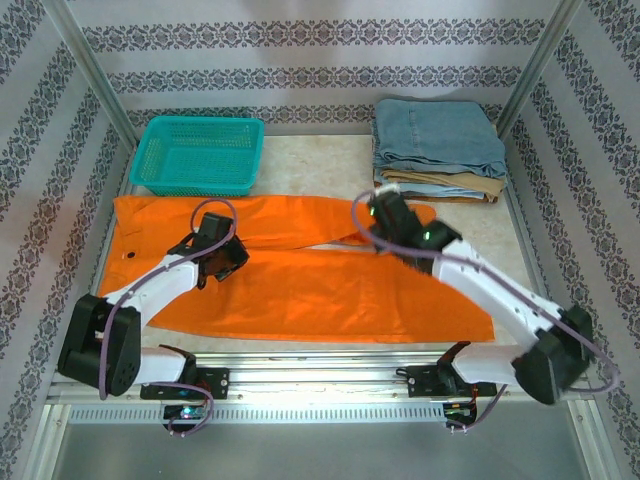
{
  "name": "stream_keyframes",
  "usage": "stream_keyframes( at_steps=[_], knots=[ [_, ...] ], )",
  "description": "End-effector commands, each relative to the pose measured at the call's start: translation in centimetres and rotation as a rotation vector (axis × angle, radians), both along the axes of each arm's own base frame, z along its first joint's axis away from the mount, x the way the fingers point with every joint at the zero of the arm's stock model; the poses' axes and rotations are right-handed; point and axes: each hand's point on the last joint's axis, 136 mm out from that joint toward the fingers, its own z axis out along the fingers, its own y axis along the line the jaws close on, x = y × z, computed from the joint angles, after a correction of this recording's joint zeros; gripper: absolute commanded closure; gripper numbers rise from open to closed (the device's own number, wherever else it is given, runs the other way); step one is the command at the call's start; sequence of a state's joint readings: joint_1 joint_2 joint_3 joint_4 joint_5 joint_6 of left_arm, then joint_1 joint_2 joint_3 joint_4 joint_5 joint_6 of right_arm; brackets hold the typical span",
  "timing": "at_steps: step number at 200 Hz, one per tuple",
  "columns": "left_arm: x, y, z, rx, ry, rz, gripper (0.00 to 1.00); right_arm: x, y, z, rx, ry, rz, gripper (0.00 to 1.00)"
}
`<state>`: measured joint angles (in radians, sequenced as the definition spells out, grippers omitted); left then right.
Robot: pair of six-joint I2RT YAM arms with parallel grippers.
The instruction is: Fold and stack the trousers
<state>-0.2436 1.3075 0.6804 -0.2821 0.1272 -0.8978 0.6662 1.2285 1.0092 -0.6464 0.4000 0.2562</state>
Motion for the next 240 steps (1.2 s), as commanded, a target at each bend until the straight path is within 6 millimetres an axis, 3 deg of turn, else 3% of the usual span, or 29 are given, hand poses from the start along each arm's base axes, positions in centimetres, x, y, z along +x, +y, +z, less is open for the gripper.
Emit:
stream_keyframes(
  at_steps=[1, 15, 28, 36, 69, 89, 120, 151, 184, 218, 227, 240],
  knots=[
    [-1.0, 2.1, -0.2, 0.019, 0.013, 0.067, 1.00, -6.6, 1.0, -6.8, 0.135, 0.277, -0.061, 0.95],
    [-1.1, 2.4, 0.2, 0.021, 0.003, 0.074, 1.00, -9.0, 0.3, -8.8, 0.127, 0.375, -0.105, 0.89],
    [-1.0, 2.6, 0.6, 0.016, -0.008, 0.080, 1.00, -9.6, -0.8, -8.7, 0.093, 0.385, -0.133, 0.62],
    [-1.0, 2.5, 0.8, 0.012, -0.016, 0.083, 1.00, -9.4, -0.9, -7.9, 0.092, 0.363, -0.122, 0.51],
    [-1.3, 2.1, 0.4, -0.025, -0.015, 0.090, 1.00, -5.3, -3.9, -2.2, 0.112, 0.167, -0.215, 0.42],
    [-1.7, 2.0, -0.1, -0.042, -0.009, 0.092, 1.00, -1.7, -7.1, -1.2, 0.217, 0.133, -0.349, 0.41],
    [-2.0, 1.8, -0.6, -0.048, 0.006, 0.088, 1.00, 4.4, -12.0, -3.8, 0.324, 0.185, -0.531, 0.35],
    [-1.8, 1.6, -0.6, -0.049, 0.010, 0.069, 1.00, 9.1, -11.4, -6.6, 0.274, 0.331, -0.481, 0.29],
    [-1.7, 1.3, -0.7, -0.061, 0.006, 0.059, 1.00, 8.9, -14.2, -9.5, 0.239, 0.360, -0.586, 0.26],
    [-1.3, 1.1, -1.0, -0.053, 0.012, 0.028, 1.00, 7.6, -16.0, -10.2, 0.333, 0.371, -0.645, 0.19],
    [-1.2, 0.9, -1.1, -0.055, 0.014, 0.018, 1.00, 7.6, -16.4, -10.4, 0.369, 0.366, -0.655, 0.09],
    [-0.9, 0.7, -1.3, -0.060, 0.017, 0.010, 1.00, 7.9, -16.6, -11.4, 0.428, 0.382, -0.654, 0.05]
  ],
)
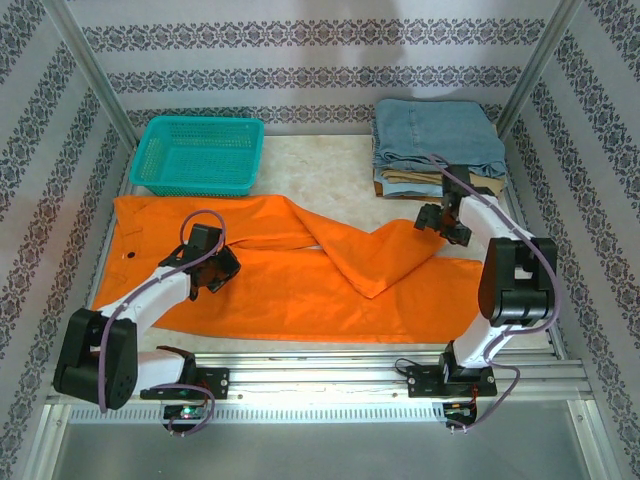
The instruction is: Fold and stack the trousers
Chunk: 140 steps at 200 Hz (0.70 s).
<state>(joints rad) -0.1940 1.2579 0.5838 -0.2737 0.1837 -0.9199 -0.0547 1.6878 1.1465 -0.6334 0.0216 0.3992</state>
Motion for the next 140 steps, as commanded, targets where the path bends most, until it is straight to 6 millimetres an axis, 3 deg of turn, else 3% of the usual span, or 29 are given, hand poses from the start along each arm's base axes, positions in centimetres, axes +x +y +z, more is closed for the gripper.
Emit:
stream_keyframes(
  at_steps=[1, 34, 56, 74, 92, 104, 119, 140],
  knots=[
    [1.4, -0.4, 0.5, -0.010, -0.036, -0.028, 1.00, 0.5, 0.3, -0.4, 0.113, -0.043, -0.018, 0.05],
    [1.9, -0.8, 0.2, -0.021, -0.025, -0.043, 1.00, 1.8, 1.7, -2.6, 0.251, -0.005, 0.031, 0.12],
    [1.9, -0.9, 0.2, -0.026, -0.026, -0.047, 1.00, 2.3, 1.3, -3.3, 0.248, 0.006, 0.010, 0.20],
    [1.9, -0.9, 0.3, -0.028, -0.028, -0.048, 1.00, 2.5, 1.2, -4.1, 0.265, 0.036, 0.008, 0.39],
    [1.9, -0.8, 0.5, -0.024, -0.031, -0.047, 1.00, 2.6, 1.1, -4.1, 0.258, 0.030, 0.004, 0.67],
    [1.8, -0.7, 0.8, -0.018, -0.032, -0.049, 1.00, 2.6, 0.7, -3.5, 0.234, 0.016, -0.003, 0.86],
    [1.8, -0.7, 0.9, -0.013, -0.033, -0.053, 1.00, 2.7, 0.6, -2.1, 0.222, -0.021, -0.004, 1.00],
    [1.8, -0.6, 1.2, -0.010, -0.037, -0.052, 1.00, 2.7, 0.7, 1.1, 0.178, -0.089, 0.007, 1.00]
  ],
)
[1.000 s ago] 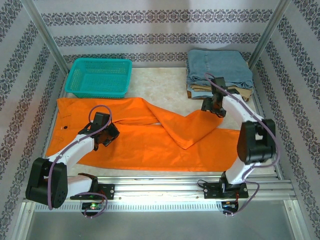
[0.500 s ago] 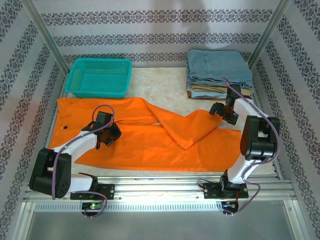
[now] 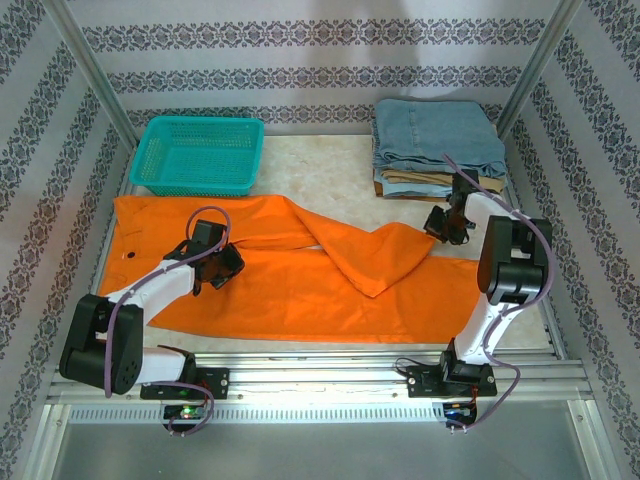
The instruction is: Fold and stack the trousers
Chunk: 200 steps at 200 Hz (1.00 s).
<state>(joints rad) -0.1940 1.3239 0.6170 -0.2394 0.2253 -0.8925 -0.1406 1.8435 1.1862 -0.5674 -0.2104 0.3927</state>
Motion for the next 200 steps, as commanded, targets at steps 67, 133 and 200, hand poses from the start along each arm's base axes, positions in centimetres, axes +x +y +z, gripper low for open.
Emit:
stream_keyframes(
  at_steps=[67, 133, 200],
  knots=[
    [0.8, 0.3, 2.1, 0.007, -0.056, -0.003, 1.00, -1.0, 2.3, 19.2, -0.193, -0.421, 0.056, 1.00],
    [0.9, 0.1, 3.0, -0.014, -0.085, 0.000, 1.00, -2.1, -0.2, 27.2, -0.364, -0.537, -0.027, 1.00],
    [1.2, 0.1, 3.1, -0.012, -0.096, -0.005, 1.00, -6.7, -3.2, 22.8, -0.329, -0.475, -0.182, 1.00]
  ],
)
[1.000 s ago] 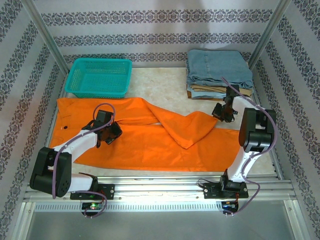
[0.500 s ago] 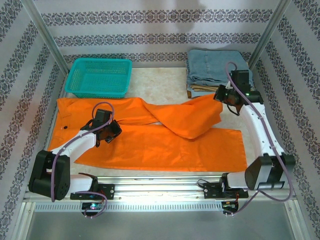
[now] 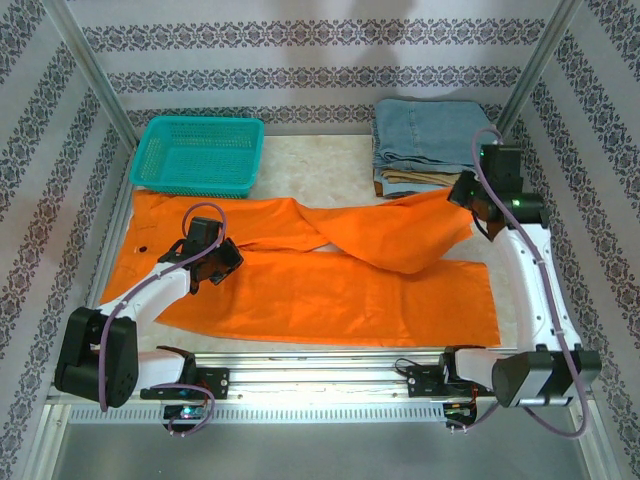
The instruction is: Fold and stack the trousers
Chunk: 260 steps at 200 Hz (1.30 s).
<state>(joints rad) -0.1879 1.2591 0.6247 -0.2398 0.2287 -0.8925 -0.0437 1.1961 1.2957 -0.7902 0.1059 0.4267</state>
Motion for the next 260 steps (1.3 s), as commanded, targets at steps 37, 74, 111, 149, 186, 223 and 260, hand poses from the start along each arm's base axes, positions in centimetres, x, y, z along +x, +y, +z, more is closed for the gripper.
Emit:
stream_keyframes(
  at_steps=[37, 74, 111, 149, 186, 223, 260],
  knots=[
    [1.3, -0.2, 0.8, -0.005, -0.029, -0.008, 1.00, -2.5, -2.3, -2.5, -0.002, -0.003, -0.124, 1.00],
    [4.1, -1.6, 2.3, -0.020, -0.073, -0.054, 1.00, -1.0, -1.6, -3.0, 0.037, 0.015, -0.082, 1.00],
    [7.3, -0.3, 2.6, 0.226, -0.024, -0.079, 0.58, -0.5, -1.5, -2.7, 0.034, 0.000, -0.072, 1.00],
    [8.7, 2.6, -1.3, 0.436, 0.153, -0.016, 0.19, -0.2, -1.3, -2.9, 0.046, -0.007, -0.064, 1.00],
    [8.1, 3.9, -5.9, 0.374, 0.244, 0.108, 0.32, 0.5, -1.4, -3.3, 0.069, -0.005, -0.069, 1.00],
    [5.3, 7.0, -7.7, 0.284, 0.299, 0.253, 0.41, 0.4, -3.9, -3.4, 0.100, -0.018, -0.157, 1.00],
    [3.3, 9.2, -8.7, 0.185, 0.347, 0.339, 0.49, 0.1, -6.0, -4.2, 0.158, -0.030, -0.236, 1.00]
  ],
)
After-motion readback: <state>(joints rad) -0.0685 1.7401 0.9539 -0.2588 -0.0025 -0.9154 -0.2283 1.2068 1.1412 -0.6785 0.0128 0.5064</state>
